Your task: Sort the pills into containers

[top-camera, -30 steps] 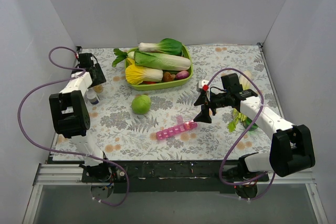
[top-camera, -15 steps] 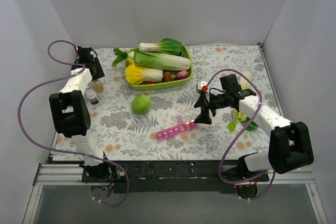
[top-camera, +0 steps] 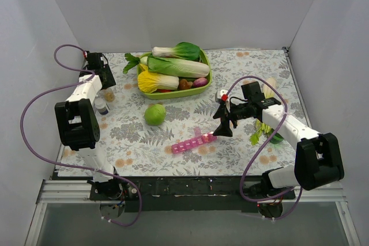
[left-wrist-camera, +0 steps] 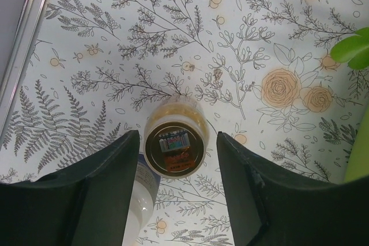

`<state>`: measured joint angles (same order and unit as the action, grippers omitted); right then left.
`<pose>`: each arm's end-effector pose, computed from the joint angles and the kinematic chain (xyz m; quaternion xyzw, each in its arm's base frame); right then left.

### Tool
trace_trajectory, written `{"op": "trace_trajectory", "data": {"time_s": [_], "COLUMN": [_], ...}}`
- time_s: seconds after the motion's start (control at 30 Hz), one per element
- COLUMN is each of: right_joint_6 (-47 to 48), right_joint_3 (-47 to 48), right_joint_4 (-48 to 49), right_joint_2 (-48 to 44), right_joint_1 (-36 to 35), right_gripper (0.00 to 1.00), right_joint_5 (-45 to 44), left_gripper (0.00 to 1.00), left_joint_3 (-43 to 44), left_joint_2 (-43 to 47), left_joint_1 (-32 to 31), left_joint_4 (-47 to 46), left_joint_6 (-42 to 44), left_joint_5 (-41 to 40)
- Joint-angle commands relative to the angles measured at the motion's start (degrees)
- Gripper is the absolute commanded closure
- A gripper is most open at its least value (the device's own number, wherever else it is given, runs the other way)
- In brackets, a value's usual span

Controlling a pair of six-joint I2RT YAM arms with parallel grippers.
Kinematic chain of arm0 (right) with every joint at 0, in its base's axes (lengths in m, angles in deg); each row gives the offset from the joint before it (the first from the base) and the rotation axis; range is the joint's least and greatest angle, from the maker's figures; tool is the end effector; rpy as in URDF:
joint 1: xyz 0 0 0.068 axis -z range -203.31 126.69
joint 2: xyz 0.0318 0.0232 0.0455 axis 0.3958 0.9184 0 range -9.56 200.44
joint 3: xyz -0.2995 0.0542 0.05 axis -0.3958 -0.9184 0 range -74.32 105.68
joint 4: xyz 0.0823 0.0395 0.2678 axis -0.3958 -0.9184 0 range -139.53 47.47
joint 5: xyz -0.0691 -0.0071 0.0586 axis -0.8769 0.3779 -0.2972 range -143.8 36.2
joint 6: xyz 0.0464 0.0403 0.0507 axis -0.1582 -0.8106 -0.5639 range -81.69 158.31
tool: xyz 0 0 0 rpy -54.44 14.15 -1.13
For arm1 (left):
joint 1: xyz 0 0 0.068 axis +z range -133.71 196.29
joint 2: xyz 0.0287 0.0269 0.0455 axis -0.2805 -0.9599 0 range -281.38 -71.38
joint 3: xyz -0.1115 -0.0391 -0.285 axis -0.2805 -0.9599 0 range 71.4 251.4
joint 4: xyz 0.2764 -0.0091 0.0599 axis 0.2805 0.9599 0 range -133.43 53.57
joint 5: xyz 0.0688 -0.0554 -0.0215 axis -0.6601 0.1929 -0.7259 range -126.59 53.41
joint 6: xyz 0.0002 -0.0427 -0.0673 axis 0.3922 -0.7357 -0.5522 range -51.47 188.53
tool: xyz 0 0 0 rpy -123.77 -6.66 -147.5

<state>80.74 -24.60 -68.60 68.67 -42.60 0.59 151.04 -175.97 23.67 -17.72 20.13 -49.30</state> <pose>0.2540 0.1481 0.2399 -0.5539 0.6561 0.3723 0.3524 0.4476 0.0732 0.2369 -0.4707 0.8097 -0.0197 0.3498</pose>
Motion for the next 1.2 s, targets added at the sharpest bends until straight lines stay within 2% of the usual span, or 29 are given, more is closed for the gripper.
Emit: {"op": "trace_trajectory", "data": {"time_s": [0.0, 0.1, 0.13, 0.17, 0.3, 0.37, 0.53, 0.8, 0.87, 0.9, 0.97, 1.0, 1.13, 1.17], "right_joint_6": [1.16, 1.33, 1.42, 1.6, 2.3, 3.61, 12.66, 19.44, 14.19, 12.25, 7.0, 5.39, -1.91, -2.87], "right_joint_3": [1.7, 1.88, 1.79, 1.79, 1.97, 2.14, 1.53, 3.98, 6.26, 7.23, 10.38, 11.62, 16.11, 16.38], "right_joint_4": [-1.09, -1.27, -1.36, -1.36, -1.97, -3.63, -7.94, -9.01, -4.72, -2.78, 1.18, 1.8, 3.73, 3.74], "right_joint_2": [-0.1, -0.1, -0.1, -0.1, -0.01, -0.19, -2.21, -8.09, -9.76, -10.12, -10.38, -10.21, -8.72, -8.63], "right_joint_1": [0.04, 0.04, 0.04, 0.13, 0.13, 0.13, 0.13, -0.05, -0.48, -1.1, -1.89, -3.11, -6.98, -7.86], "right_gripper": [0.07, 0.07, 0.07, 0.07, 0.07, 0.07, 0.07, 0.05, 0.04, 0.04, 0.03, 0.04, 0.04, 0.03], "right_joint_5": [1.68, 1.77, 1.77, 1.77, 1.77, 2.21, 5.89, 5.73, 4.5, 4.15, 3.53, 3.09, 1.69, 1.6], "left_gripper": [0.45, 0.52, 0.58, 0.71, 0.87, 0.92, 0.95, 1.0, 1.0, 1.0, 1.0, 1.0, 1.0, 1.0], "left_joint_3": [1.05, 1.22, 1.22, 1.31, 1.4, 0.96, -1.49, -9.06, -10.02, -10.46, -11.87, -12.39, -17.31, -19.84], "left_joint_2": [0.01, 0.01, 0.09, 0.44, 2.72, 4.57, 15.46, 31.46, 34.89, 35.77, 38.22, 38.93, 41.84, 42.8], "left_joint_1": [-0.08, -0.08, -0.08, -0.08, -0.08, -0.08, -0.17, -1.92, -3.77, -4.38, -6.58, -10.41, -19.05, -20.63], "left_joint_4": [0.56, 0.57, 0.56, 0.65, 1.0, 0.92, 1.44, 4.6, 5.74, 5.75, 5.66, 5.14, -1.97, -6.07], "left_joint_6": [0.24, 0.24, 0.15, 0.06, -0.64, -1.16, -2.83, -5.91, -6.44, -7.22, -10.12, -11.26, -21.18, -25.82], "left_joint_5": [-1.09, -0.65, -0.48, -0.21, 1.55, 3.12, 10.06, 32.91, 36.42, 41.49, 45.83, 48.8, 51.11, 50.77]}}
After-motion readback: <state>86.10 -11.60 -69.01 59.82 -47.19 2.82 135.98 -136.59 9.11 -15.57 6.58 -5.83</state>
